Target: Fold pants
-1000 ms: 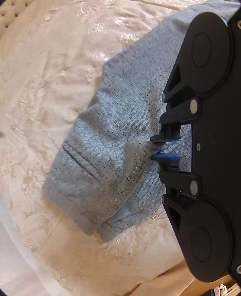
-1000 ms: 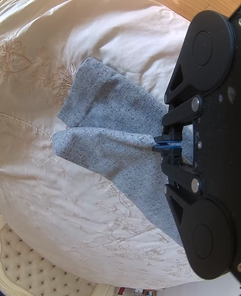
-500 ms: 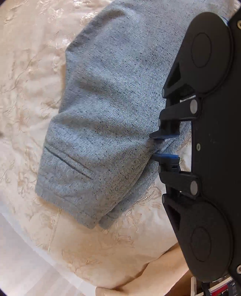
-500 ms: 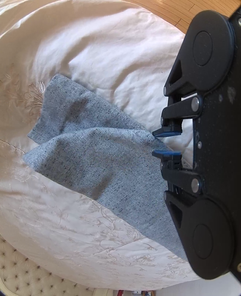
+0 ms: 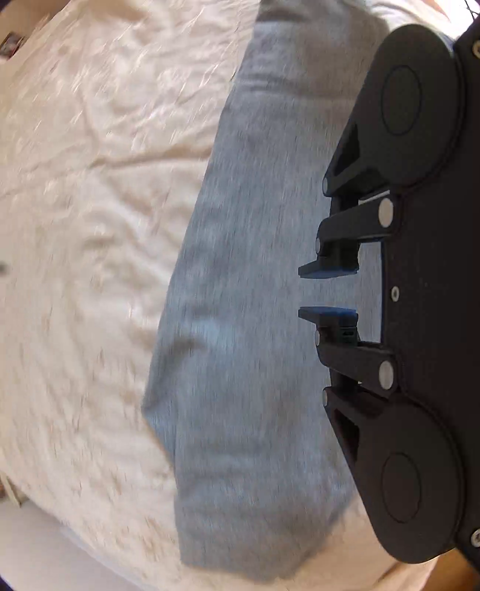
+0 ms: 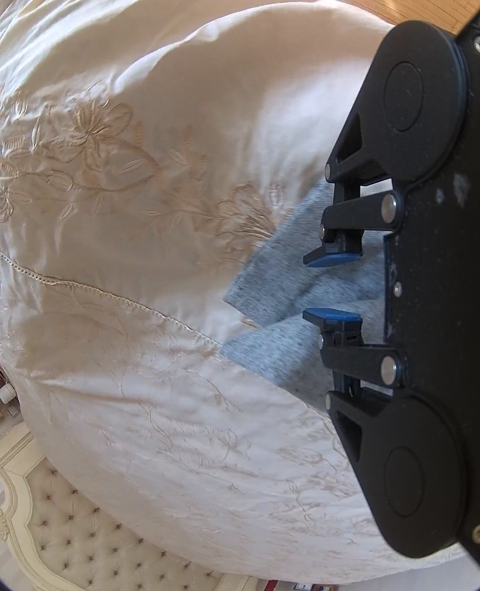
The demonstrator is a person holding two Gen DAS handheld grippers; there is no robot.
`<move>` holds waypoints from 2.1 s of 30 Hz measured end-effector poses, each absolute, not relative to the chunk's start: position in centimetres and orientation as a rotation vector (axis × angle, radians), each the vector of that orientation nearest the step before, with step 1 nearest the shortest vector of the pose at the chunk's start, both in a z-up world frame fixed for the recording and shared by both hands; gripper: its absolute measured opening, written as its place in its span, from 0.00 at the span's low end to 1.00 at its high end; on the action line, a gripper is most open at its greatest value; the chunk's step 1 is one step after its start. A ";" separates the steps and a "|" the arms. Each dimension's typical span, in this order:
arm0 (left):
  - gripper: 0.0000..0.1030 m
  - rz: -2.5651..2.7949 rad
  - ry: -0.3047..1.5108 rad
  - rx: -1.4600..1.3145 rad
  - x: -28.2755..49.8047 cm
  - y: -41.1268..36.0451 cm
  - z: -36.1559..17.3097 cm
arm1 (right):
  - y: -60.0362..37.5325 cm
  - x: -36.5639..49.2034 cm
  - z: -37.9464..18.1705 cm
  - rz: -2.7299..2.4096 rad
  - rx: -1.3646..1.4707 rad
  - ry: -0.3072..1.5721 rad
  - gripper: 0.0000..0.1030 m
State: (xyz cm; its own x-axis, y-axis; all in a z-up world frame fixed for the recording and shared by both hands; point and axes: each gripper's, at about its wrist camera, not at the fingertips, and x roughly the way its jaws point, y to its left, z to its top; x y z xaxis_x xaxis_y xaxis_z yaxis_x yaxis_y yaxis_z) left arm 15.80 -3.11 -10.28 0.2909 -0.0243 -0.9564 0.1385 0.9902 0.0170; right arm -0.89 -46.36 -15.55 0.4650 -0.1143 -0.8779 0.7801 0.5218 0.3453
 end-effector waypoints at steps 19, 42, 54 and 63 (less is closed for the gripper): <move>0.19 -0.224 1.381 0.421 17.4 -16.9 -19.1 | -46.4 3.5 -17.2 -0.241 0.837 1.032 0.35; 0.19 -0.256 1.417 0.366 19.6 -15.6 -19.3 | -48.4 -5.6 -13.3 -0.605 0.823 0.963 0.36; 0.19 -0.265 1.427 0.346 20.1 -15.1 -19.0 | -48.1 -1.6 -14.8 -0.116 0.501 1.082 0.41; 0.20 -0.266 1.440 0.319 20.5 -14.8 -18.7 | -51.0 1.3 -12.1 -0.056 0.902 1.168 0.32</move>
State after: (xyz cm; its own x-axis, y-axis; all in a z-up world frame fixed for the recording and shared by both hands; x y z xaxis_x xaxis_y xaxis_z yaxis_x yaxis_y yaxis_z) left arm 20.46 -14.78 -18.68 0.1140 0.0126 -0.9934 0.3670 0.9286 0.0539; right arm 1.35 -50.98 -12.08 0.4320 0.4004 -0.8081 0.4753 0.6604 0.5814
